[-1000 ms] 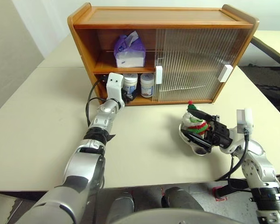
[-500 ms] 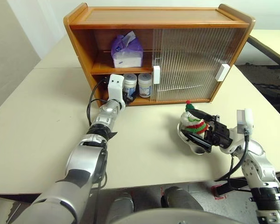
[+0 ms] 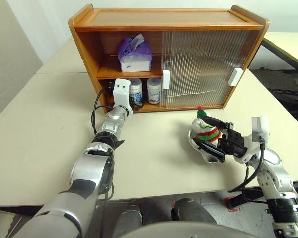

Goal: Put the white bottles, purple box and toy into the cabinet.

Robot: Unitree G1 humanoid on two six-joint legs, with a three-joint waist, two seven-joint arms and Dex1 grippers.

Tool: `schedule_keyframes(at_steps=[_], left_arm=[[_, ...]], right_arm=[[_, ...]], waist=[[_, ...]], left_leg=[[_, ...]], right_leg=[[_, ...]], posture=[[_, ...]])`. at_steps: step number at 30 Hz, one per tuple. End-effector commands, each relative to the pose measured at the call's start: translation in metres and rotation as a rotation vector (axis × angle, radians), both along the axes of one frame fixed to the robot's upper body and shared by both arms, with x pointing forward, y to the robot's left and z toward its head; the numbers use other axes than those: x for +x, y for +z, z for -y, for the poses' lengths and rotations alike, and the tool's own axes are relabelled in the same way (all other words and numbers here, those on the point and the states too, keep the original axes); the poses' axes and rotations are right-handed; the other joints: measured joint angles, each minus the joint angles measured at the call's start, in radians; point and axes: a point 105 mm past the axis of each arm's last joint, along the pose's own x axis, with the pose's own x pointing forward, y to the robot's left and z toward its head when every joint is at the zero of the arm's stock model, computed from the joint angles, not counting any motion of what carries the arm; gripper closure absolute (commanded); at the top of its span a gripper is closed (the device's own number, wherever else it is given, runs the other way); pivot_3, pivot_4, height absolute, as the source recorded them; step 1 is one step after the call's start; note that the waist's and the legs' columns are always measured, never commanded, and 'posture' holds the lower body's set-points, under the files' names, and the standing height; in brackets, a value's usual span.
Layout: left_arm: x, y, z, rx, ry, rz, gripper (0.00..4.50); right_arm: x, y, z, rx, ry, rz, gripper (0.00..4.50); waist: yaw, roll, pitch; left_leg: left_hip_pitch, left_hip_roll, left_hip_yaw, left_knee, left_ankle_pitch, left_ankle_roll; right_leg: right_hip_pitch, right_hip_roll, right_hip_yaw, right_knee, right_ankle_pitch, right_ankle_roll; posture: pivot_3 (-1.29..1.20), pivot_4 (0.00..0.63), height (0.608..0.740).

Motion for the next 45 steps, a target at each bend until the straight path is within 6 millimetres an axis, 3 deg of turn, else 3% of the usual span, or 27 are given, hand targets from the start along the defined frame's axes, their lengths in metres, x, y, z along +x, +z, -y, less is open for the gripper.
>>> schedule_keyframes(at_steps=[1, 5, 11, 16, 19, 21, 23, 25, 27, 33, 37, 41, 45], left_arm=[[-0.008, -0.003, -0.004, 0.055, -0.037, 0.031, 0.03], [-0.021, 0.002, -0.011, 0.173, -0.078, 0.103, 0.03], [-0.046, 0.005, -0.016, 0.153, -0.108, 0.126, 0.03], [-0.066, 0.017, 0.001, 0.146, -0.235, 0.190, 0.03], [-0.081, 0.027, 0.026, 0.139, -0.408, 0.241, 0.03], [-0.087, 0.037, 0.041, 0.114, -0.490, 0.276, 0.44], [-0.090, 0.049, 0.052, 0.095, -0.558, 0.315, 0.99], [-0.095, 0.060, 0.065, 0.093, -0.646, 0.348, 1.73], [-0.095, 0.069, 0.075, 0.096, -0.687, 0.378, 2.43], [-0.082, 0.080, 0.102, 0.178, -0.738, 0.418, 4.49], [-0.070, 0.087, 0.110, 0.196, -0.713, 0.440, 4.49], [-0.065, 0.092, 0.135, 0.281, -0.788, 0.473, 4.49], [-0.056, 0.092, 0.146, 0.320, -0.790, 0.466, 4.49]], right_arm=[[0.002, -0.001, 0.000, -0.007, -0.006, -0.011, 0.00], [0.002, 0.000, 0.005, -0.001, -0.006, -0.030, 0.00], [0.017, 0.008, 0.015, 0.015, -0.081, 0.000, 0.00], [0.036, 0.013, 0.032, 0.027, -0.189, -0.051, 0.00], [0.047, 0.015, 0.047, 0.012, -0.295, -0.067, 0.00], [0.051, 0.004, 0.058, -0.160, -0.371, -0.117, 0.00], [0.042, 0.005, 0.061, -0.213, -0.312, -0.149, 0.00], [0.024, 0.019, 0.056, -0.138, -0.144, -0.135, 0.00], [0.015, 0.025, 0.059, -0.086, -0.093, -0.137, 0.00], [0.013, 0.022, 0.056, -0.055, -0.078, -0.123, 0.00], [0.013, 0.020, 0.050, -0.052, -0.071, -0.115, 0.00], [0.014, 0.018, 0.047, -0.048, -0.070, -0.106, 0.00], [0.013, 0.016, 0.046, -0.051, -0.066, -0.116, 0.00]], waist=[[0.000, 0.000, 0.000], [0.000, 0.000, 0.000], [0.004, 0.000, 0.000], [0.018, 0.000, 0.000], [0.034, 0.000, 0.000], [0.041, 0.000, 0.000], [0.051, 0.000, 0.000], [0.053, 0.000, 0.000], [0.055, 0.000, 0.000], [0.052, 0.000, 0.000], [0.045, 0.000, 0.000], [0.037, 0.000, 0.000], [0.031, 0.000, 0.000]], left_leg=[[0.000, 0.000, 0.000, 0.000, 0.000, 0.000], [0.000, 0.000, 0.000, 0.000, 0.000, 0.000], [0.000, -0.001, 0.000, -0.001, 0.000, 0.000], [0.000, 0.000, 0.000, -0.001, 0.000, 0.000], [0.000, 0.001, 0.000, -0.001, 0.000, 0.000], [0.000, 0.001, 0.000, -0.001, -0.001, -0.001], [0.000, 0.001, -0.001, -0.002, -0.001, 0.000], [-0.001, 0.001, 0.000, -0.003, -0.002, -0.001], [-0.001, 0.001, 0.001, -0.004, -0.001, -0.001], [-0.001, 0.001, 0.003, -0.002, -0.002, 0.000], [-0.001, 0.001, 0.003, -0.002, -0.002, 0.001], [-0.001, 0.001, 0.003, -0.001, -0.002, 0.001], [-0.002, 0.001, 0.002, 0.000, -0.002, 0.002]], right_leg=[[0.000, 0.000, 0.000, 0.000, 0.000, 0.000], [0.000, 0.000, 0.000, 0.000, -0.001, 0.000], [0.000, 0.000, 0.000, 0.000, -0.001, -0.001], [-0.001, 0.000, 0.000, 0.001, 0.002, -0.005], [-0.002, 0.000, 0.000, 0.002, 0.005, -0.014], [-0.003, 0.000, 0.000, 0.002, 0.005, -0.015], [-0.004, -0.001, -0.001, 0.002, 0.005, -0.016], [-0.004, -0.002, -0.001, 0.002, 0.004, -0.017], [-0.005, -0.001, -0.002, 0.002, 0.003, -0.017], [-0.004, -0.001, -0.001, 0.002, -0.001, -0.007], [-0.003, -0.001, -0.001, 0.002, -0.001, -0.003], [-0.003, -0.001, 0.000, 0.002, -0.001, -0.002], [-0.002, -0.001, 0.000, 0.000, -0.001, -0.001]], posture=[[-0.23, 0.000, 0.740], [-0.21, 0.000, 0.740], [-0.19, 0.000, 0.740], [-0.18, 0.000, 0.740], [-0.18, 0.000, 0.740], [-0.18, 0.000, 0.740], [-0.18, 0.000, 0.740], [-0.18, 0.000, 0.740], [-0.20, 0.000, 0.740], [-0.21, 0.000, 0.740], [-0.21, 0.000, 0.740], [-0.22, 0.000, 0.740], [-0.22, 0.000, 0.740]])
